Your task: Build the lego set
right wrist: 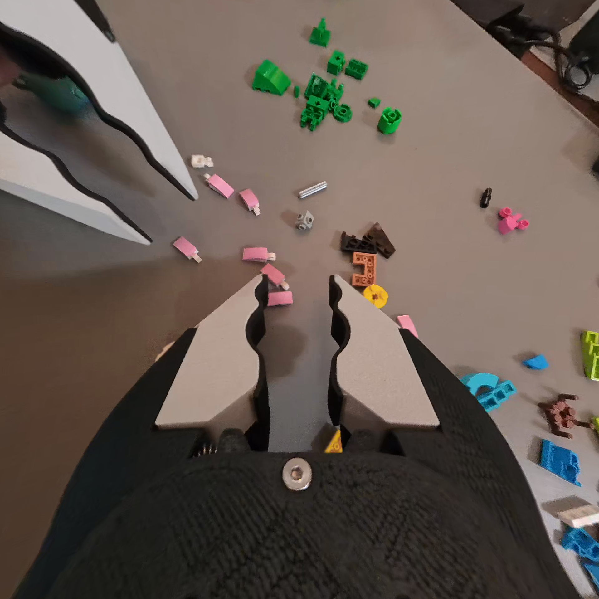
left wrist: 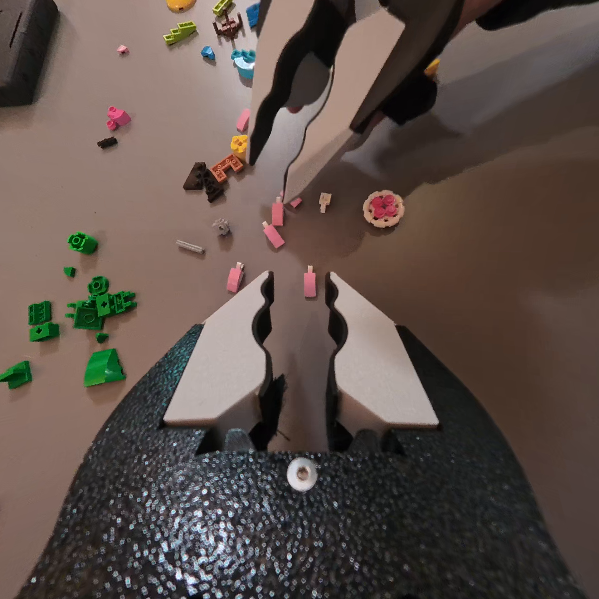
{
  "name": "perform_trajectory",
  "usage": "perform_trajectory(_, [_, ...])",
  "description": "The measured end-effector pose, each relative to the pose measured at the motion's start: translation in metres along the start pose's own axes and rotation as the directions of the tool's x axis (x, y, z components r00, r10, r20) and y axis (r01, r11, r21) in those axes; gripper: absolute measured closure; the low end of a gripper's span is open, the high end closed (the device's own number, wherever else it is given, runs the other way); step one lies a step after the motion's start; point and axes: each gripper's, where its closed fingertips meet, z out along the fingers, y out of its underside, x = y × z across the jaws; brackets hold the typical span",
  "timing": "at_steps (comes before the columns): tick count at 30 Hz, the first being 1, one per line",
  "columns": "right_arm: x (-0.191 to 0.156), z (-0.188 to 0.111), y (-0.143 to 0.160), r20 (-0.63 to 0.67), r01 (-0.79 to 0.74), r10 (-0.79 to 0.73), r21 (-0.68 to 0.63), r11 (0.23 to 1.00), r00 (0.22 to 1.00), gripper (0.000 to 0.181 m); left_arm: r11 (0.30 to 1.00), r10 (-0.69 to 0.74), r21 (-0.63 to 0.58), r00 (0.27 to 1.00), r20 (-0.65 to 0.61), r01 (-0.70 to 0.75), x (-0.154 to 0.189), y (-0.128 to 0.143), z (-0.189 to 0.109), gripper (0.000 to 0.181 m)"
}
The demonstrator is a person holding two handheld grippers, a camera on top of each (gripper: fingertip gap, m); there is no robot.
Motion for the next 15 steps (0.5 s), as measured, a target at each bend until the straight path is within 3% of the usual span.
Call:
perform_trajectory(1, [0.000, 0.002, 0.002, -0.021, 0.014, -0.015, -0.010, 1.000, 1.000, 0.144, 1.000, 0.005, -0.001, 1.000, -0.001, -0.005, 0.001, 0.000, 0.001, 0.152])
perform_trajectory(8, [0.000, 0.002, 0.014, -0.054, 0.047, -0.050, -0.064, 0.997, 0.997, 0.147, 0.999, 0.028, 0.025, 0.999, -0.020, -0.027, 0.008, -0.005, 0.005, 0.155])
perform_trajectory(15, [-0.001, -0.010, 0.023, 0.029, -0.011, 0.013, -0.060, 0.998, 1.000, 0.153, 0.996, 0.079, 0.047, 0.996, -0.041, -0.077, 0.016, -0.013, 0.015, 0.162])
